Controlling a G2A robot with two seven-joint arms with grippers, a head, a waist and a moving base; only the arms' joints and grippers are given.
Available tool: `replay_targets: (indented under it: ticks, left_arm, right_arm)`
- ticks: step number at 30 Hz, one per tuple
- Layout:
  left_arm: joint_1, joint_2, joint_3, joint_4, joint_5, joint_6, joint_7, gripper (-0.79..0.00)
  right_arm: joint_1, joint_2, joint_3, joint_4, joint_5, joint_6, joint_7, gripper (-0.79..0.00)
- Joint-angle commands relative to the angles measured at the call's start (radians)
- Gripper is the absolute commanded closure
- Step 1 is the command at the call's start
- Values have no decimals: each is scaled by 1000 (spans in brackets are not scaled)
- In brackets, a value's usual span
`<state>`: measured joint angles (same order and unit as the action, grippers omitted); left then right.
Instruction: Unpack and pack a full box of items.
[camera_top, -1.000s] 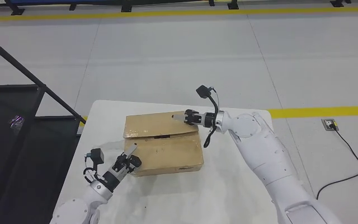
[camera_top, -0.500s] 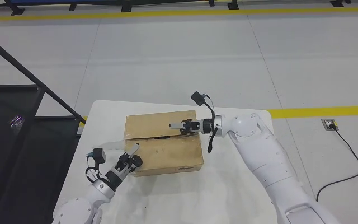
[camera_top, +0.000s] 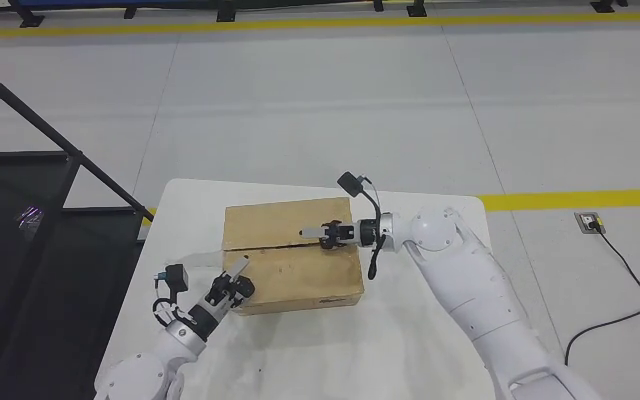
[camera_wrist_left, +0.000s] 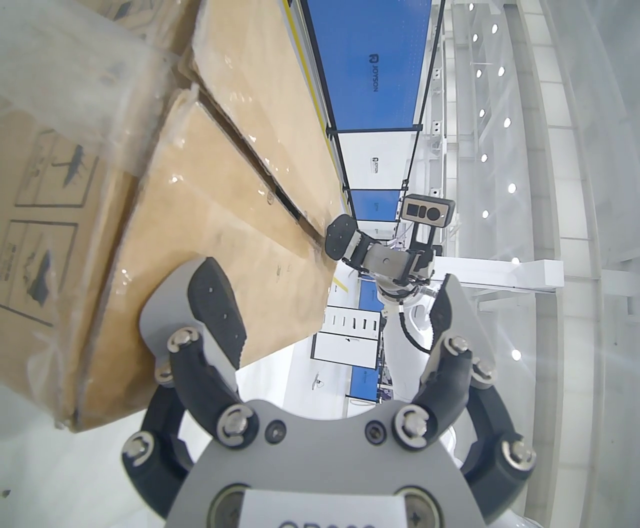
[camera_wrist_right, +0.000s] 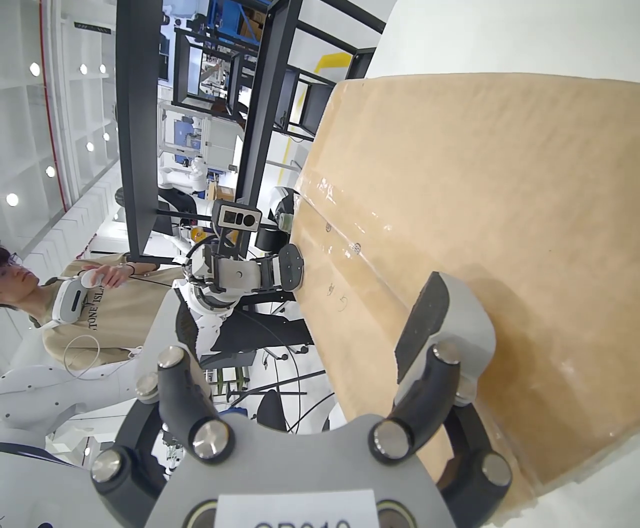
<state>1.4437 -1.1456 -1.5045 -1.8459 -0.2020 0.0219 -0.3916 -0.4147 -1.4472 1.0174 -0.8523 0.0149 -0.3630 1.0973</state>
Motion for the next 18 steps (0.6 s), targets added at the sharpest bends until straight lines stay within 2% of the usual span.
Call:
replay_targets:
  ticks: [1, 7, 10, 18]
  left_arm:
    - [2, 0, -3, -2, -1, -2, -1, -785]
    - [23, 0, -34, -17, -26, -16, 10, -785]
    - [34, 2, -65, -22, -39, -13, 17, -785]
    - [62, 4, -149, -27, -72, -20, 59, -785]
  right_arm:
    - [1, 0, -3, 5, 4, -2, 0, -785]
    - [9, -2, -14, 28, 9, 9, -9, -785]
    - [13, -5, -26, 31, -8, 36, -34, -785]
    - [10, -4, -30, 37, 8, 21, -28, -785]
